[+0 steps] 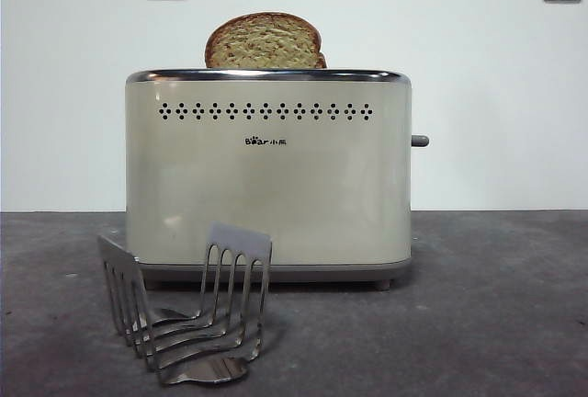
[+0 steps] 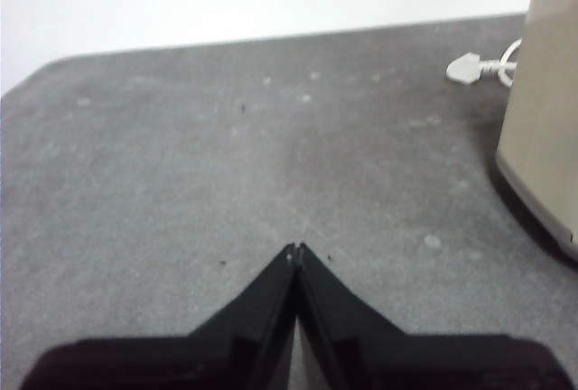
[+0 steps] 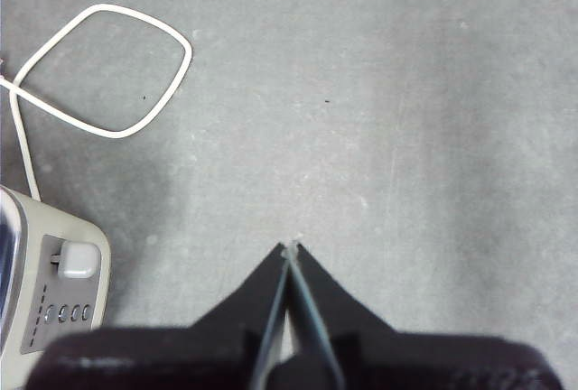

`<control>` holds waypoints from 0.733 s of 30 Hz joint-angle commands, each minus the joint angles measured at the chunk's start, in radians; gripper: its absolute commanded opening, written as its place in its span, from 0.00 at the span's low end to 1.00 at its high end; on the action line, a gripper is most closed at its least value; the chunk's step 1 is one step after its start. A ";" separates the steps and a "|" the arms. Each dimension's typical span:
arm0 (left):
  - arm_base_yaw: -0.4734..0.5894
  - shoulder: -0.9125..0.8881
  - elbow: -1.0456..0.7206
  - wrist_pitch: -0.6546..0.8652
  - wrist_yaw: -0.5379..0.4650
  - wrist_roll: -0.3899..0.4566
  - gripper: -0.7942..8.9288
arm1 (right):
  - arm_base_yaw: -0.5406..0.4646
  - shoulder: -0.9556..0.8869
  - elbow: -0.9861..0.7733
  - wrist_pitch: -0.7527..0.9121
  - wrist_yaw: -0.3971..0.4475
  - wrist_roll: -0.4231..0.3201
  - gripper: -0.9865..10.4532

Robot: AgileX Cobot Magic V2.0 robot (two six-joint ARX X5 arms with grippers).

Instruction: Pick up a slice of bread from the rack,put the bread on the toaster,press the button

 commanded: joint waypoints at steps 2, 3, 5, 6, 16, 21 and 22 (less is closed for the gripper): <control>0.003 -0.041 -0.011 0.006 -0.001 -0.002 0.08 | 0.000 0.004 -0.001 -0.009 0.000 -0.004 0.09; 0.003 -0.042 -0.011 0.007 -0.001 -0.003 0.08 | 0.000 0.004 -0.001 -0.009 0.000 -0.004 0.09; 0.003 -0.042 -0.011 0.007 0.001 -0.003 0.08 | 0.000 0.004 -0.001 -0.009 0.000 -0.004 0.09; 0.003 -0.042 -0.011 0.007 0.008 -0.003 0.08 | 0.000 0.004 -0.001 -0.009 0.000 -0.004 0.09; 0.003 -0.042 -0.011 0.004 0.108 -0.019 0.08 | 0.000 0.004 -0.001 -0.009 0.000 -0.004 0.09; 0.004 -0.042 -0.011 0.007 0.106 -0.036 0.08 | 0.000 0.004 -0.001 -0.009 0.000 -0.004 0.09; 0.004 -0.042 -0.011 0.007 0.107 -0.037 0.08 | 0.000 0.004 -0.001 -0.009 0.000 -0.004 0.09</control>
